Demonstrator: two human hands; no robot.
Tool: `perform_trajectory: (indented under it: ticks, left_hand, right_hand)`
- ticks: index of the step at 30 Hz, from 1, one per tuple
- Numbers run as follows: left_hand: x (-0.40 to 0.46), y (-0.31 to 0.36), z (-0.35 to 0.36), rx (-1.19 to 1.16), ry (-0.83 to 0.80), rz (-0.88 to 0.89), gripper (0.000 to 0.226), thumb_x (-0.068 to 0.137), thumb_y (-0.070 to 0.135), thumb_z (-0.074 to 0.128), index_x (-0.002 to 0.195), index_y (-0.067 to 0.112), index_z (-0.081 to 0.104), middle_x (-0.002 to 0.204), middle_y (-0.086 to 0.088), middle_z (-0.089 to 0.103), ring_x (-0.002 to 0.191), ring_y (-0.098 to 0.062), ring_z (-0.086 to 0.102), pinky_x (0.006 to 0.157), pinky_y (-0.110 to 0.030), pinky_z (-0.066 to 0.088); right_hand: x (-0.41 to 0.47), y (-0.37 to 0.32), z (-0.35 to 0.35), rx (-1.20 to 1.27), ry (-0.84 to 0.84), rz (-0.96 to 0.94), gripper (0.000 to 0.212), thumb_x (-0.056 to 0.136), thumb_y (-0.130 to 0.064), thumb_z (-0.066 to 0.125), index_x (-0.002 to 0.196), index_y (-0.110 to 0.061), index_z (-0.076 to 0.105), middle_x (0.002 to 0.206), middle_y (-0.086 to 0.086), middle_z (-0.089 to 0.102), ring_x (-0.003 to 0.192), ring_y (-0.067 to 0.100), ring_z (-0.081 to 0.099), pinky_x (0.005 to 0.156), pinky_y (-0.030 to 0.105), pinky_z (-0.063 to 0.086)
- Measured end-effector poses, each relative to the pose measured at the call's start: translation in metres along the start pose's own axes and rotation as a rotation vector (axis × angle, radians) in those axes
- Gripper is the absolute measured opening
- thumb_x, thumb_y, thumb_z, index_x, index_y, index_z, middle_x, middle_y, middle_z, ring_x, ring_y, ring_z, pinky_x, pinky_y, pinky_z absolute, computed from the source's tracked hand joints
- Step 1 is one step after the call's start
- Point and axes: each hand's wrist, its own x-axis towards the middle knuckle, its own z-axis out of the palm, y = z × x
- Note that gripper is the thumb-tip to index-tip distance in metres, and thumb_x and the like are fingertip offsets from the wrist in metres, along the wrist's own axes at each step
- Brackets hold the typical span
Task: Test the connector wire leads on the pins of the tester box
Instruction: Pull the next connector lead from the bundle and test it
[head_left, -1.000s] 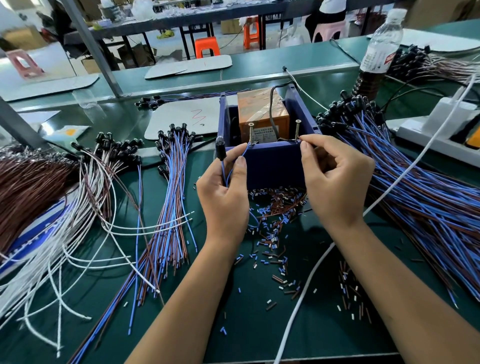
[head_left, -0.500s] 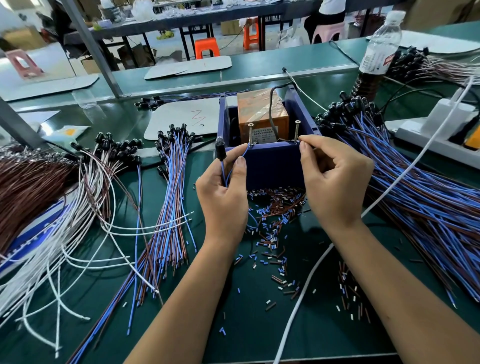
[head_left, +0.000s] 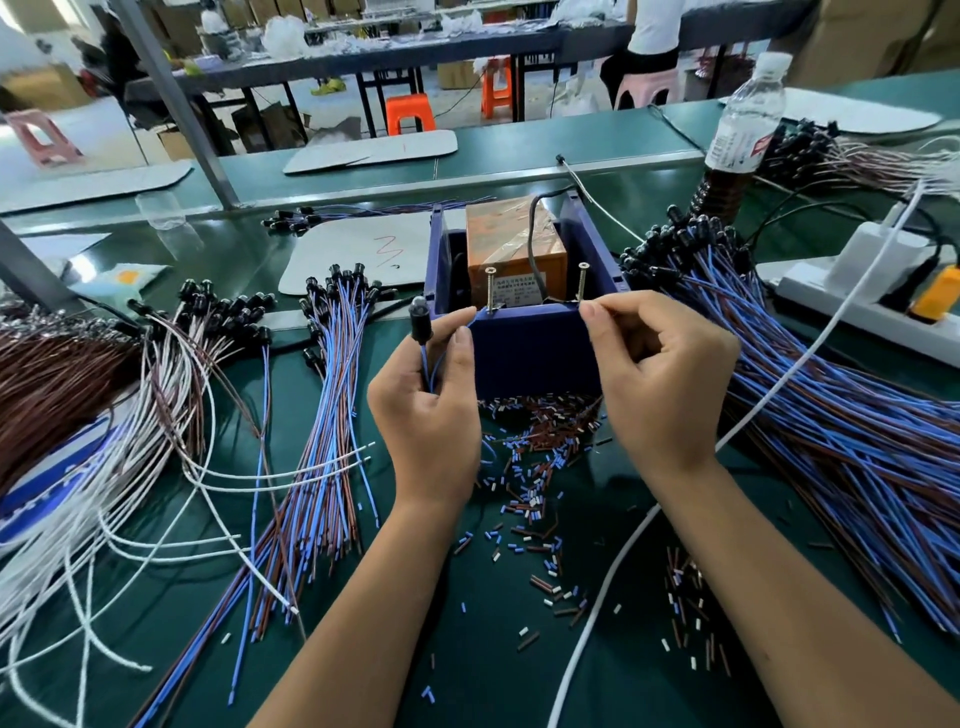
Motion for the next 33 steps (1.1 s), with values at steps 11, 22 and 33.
perform_trajectory:
  ticks: [11, 22, 33]
  left_hand:
    - [0.012, 0.008, 0.011, 0.136, 0.101, 0.075, 0.002, 0.091, 0.006, 0.076, 0.092, 0.005, 0.077, 0.065, 0.021, 0.055, 0.055, 0.004, 0.048, 0.060, -0.006, 0.036]
    - [0.013, 0.010, 0.012, 0.152, 0.115, 0.057, 0.004, 0.091, 0.005, 0.075, 0.090, 0.003, 0.077, 0.064, 0.018, 0.055, 0.054, 0.001, 0.045, 0.059, -0.008, 0.034]
    - [0.013, 0.010, 0.013, 0.143, 0.101, 0.034, 0.006, 0.092, 0.007, 0.075, 0.092, 0.001, 0.077, 0.065, 0.016, 0.056, 0.054, 0.001, 0.046, 0.060, -0.010, 0.035]
  right_hand:
    - [0.005, 0.003, 0.007, 0.007, 0.018, 0.038, 0.017, 0.097, -0.018, 0.073, 0.082, -0.011, 0.077, 0.069, -0.005, 0.069, 0.062, 0.009, 0.063, 0.058, 0.026, 0.050]
    - [0.003, 0.003, 0.008, 0.030, 0.029, 0.073, 0.018, 0.097, -0.019, 0.072, 0.081, -0.010, 0.076, 0.067, -0.003, 0.068, 0.059, 0.013, 0.063, 0.058, 0.037, 0.052]
    - [0.003, 0.002, 0.007, 0.026, 0.031, 0.102, 0.017, 0.096, -0.018, 0.070, 0.082, -0.011, 0.077, 0.067, -0.003, 0.069, 0.059, 0.012, 0.064, 0.058, 0.037, 0.053]
